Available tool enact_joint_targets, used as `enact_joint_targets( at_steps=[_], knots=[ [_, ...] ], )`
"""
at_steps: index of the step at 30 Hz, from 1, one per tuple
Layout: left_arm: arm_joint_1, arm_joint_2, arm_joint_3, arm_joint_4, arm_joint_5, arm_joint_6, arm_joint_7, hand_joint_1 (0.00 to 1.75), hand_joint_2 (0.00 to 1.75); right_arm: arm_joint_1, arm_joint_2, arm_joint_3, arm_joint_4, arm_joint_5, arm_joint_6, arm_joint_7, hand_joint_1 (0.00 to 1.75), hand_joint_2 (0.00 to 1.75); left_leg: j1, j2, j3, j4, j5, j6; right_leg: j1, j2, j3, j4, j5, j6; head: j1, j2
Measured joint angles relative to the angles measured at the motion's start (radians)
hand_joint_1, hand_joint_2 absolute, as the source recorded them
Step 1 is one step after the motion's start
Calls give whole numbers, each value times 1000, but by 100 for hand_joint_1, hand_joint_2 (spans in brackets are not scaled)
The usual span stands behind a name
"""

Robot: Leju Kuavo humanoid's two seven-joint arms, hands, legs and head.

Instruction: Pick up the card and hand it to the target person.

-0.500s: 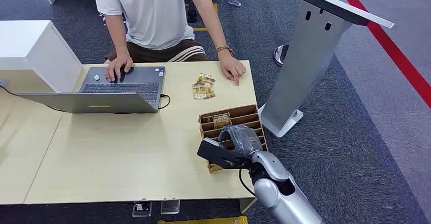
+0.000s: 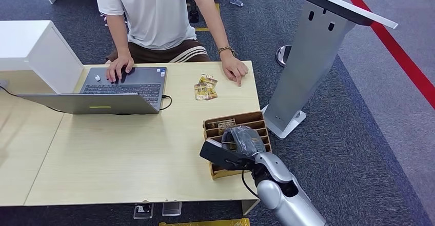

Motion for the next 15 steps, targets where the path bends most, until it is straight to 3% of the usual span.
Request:
enact_joint_targets(
  at_steps=[15],
  knots=[
    [2,1,-1,0,-1,2,0,0,175,0,-3,0,-5,-12,-1,1,150,175,0,0,0,0,0,0,0,0,0,0,0,0,0,0]
  ],
)
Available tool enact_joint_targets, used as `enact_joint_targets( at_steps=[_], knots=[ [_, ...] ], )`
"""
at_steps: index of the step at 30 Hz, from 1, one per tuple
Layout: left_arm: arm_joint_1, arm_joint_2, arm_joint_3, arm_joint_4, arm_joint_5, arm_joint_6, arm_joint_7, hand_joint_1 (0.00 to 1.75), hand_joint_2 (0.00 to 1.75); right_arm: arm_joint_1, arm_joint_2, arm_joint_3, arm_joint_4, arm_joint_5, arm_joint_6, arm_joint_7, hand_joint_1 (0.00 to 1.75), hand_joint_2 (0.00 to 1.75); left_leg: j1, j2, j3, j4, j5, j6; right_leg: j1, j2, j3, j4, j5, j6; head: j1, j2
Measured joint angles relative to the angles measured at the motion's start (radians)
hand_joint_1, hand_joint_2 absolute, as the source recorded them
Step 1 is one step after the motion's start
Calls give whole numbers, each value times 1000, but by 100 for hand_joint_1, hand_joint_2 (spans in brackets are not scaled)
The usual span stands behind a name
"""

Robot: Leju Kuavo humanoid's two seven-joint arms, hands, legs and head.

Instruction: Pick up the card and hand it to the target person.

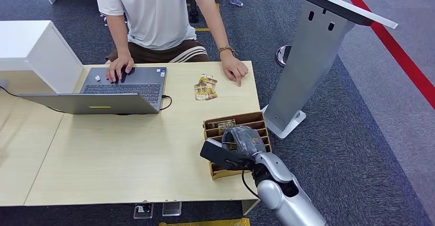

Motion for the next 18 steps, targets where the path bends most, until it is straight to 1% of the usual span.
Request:
enact_joint_targets(
  at_steps=[4,9,16,18],
  knots=[
    [3,1,0,0,4,4,-1,0,175,1,-10,-5,-26,-10,-4,2,150,175,0,0,0,0,0,0,0,0,0,0,0,0,0,0],
    [9,5,0,0,12,6,-9,0,175,6,-36,-30,-118,-49,-12,-7,150,175,0,0,0,0,0,0,0,0,0,0,0,0,0,0],
    [21,12,0,0,20,9,-22,0,175,22,-85,-98,-368,-147,1,-43,150,175,0,0,1,0,0,0,0,0,0,0,0,0,0,0],
    [23,13,0,0,20,9,-26,0,175,28,-95,-118,-437,-190,-1,-71,150,175,0,0,1,0,0,0,0,0,0,0,0,0,0,0]
  ],
)
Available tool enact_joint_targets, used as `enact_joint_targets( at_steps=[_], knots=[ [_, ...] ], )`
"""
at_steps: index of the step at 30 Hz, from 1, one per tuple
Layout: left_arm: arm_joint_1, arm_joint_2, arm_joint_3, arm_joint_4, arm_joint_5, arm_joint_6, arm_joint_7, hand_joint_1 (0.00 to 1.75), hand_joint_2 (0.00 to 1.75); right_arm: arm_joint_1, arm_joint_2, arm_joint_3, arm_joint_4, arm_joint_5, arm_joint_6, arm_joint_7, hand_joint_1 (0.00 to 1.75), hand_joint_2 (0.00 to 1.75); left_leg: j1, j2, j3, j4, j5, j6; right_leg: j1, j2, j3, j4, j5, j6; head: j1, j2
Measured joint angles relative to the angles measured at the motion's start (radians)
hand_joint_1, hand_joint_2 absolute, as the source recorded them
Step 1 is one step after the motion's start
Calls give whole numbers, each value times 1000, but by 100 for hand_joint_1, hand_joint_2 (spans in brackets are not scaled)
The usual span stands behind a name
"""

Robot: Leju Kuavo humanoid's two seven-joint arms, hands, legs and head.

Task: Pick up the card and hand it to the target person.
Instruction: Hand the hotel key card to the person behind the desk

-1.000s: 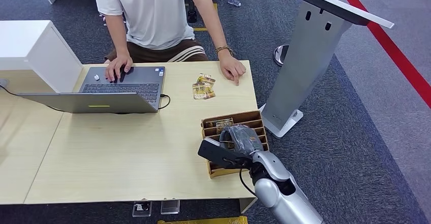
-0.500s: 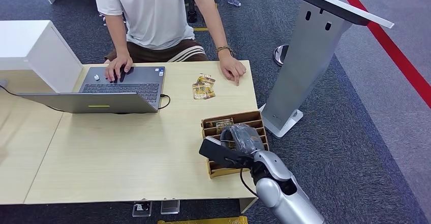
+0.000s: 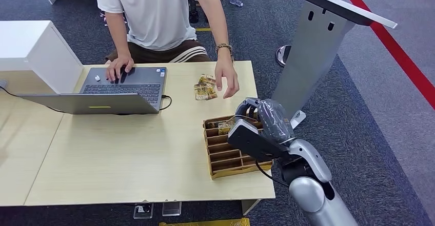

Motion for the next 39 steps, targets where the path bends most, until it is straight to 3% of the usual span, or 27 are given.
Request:
enact_joint_targets(
  at_steps=[8,12,17,21,25,32,39],
  knots=[
    [-8,0,0,0,-2,-2,-6,0,175,17,-9,-45,-144,-138,-61,-170,150,175,0,0,0,0,0,0,0,0,0,0,0,0,-1,0],
    [-16,-2,0,0,-4,-2,-2,0,175,15,-1,-43,-130,-61,-152,-247,150,175,0,0,0,0,0,0,0,0,1,0,0,0,0,0],
    [-25,-6,0,0,-11,-1,8,0,175,11,35,-25,-56,107,-362,-338,150,175,0,0,-1,0,0,0,0,0,1,0,0,0,0,0],
    [-32,-12,0,0,-16,-1,10,0,175,7,67,3,26,231,-504,-349,150,175,0,0,-1,0,0,0,0,0,0,1,0,0,0,0],
    [-37,-17,-2,0,-23,-2,12,0,175,-6,91,32,110,278,-588,-350,150,175,0,0,-1,0,0,0,0,0,1,1,0,0,0,0],
    [-42,-23,-12,0,-27,-2,21,0,175,-24,122,70,234,263,-662,-359,150,175,0,0,-1,0,0,0,0,0,0,1,0,0,1,0],
    [-43,-25,-17,0,-28,-2,26,0,175,-31,136,92,297,254,-670,-352,150,175,0,0,-1,0,0,0,0,0,0,1,0,0,0,0]
  ],
)
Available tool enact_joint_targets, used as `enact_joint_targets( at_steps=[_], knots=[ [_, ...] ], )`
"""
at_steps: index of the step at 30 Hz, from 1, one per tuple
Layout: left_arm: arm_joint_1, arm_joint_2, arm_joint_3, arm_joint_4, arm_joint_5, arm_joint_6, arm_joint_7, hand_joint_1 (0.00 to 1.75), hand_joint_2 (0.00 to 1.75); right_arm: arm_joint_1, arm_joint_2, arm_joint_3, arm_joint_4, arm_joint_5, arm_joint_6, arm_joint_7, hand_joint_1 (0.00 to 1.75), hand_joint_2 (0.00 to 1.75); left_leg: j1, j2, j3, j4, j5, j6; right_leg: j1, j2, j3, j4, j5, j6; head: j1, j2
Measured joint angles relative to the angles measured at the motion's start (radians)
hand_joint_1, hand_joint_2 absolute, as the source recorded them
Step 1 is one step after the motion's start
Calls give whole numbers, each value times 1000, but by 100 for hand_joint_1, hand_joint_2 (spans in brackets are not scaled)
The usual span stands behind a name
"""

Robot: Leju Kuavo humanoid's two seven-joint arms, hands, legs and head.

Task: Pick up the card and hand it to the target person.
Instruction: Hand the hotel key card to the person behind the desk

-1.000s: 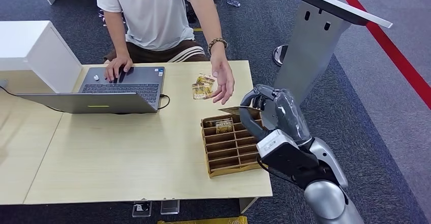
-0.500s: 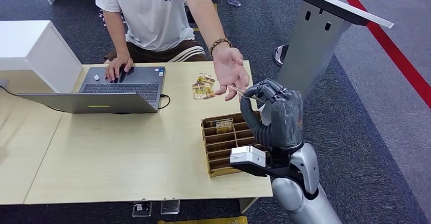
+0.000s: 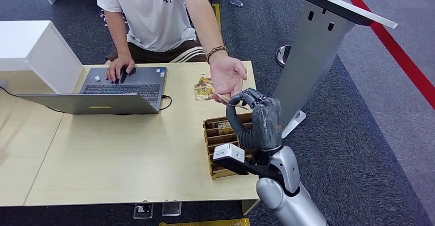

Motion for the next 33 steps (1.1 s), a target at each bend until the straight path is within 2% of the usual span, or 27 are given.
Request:
enact_joint_targets(
  at_steps=[7,11,12,16,21,27,29,33],
  knots=[
    [3,0,-1,0,1,-17,-7,0,175,-9,4,15,32,-17,1,12,150,175,0,0,0,0,0,0,0,0,0,0,0,0,0,0],
    [5,0,-1,0,1,-24,-11,0,175,-12,5,23,43,-19,2,18,0,175,0,0,0,0,0,0,0,0,0,0,0,0,1,0],
    [6,0,-1,0,1,-24,-13,0,175,-12,5,25,45,-23,4,21,0,175,0,0,0,0,0,0,0,0,0,0,0,0,0,0],
    [9,1,-1,0,6,-20,-25,0,0,-13,4,26,48,-52,15,29,0,175,0,0,0,0,0,0,0,0,0,0,0,0,0,0],
    [12,2,-1,0,12,-6,-25,0,0,-12,4,26,50,-133,32,19,0,175,0,0,0,0,0,0,0,0,0,0,0,0,0,0],
    [18,3,-1,0,16,3,-24,0,0,-10,-5,13,48,-337,110,11,0,175,0,0,0,0,0,0,0,0,0,0,0,0,1,0],
    [21,5,-1,0,20,4,-24,0,0,-7,-12,-3,44,-472,193,38,0,175,0,0,1,0,0,0,0,0,0,0,0,0,0,0],
    [34,11,-1,0,31,9,-24,0,0,10,-43,-58,33,-857,433,132,0,175,0,0,1,0,0,0,0,0,0,0,0,0,0,0]
  ],
)
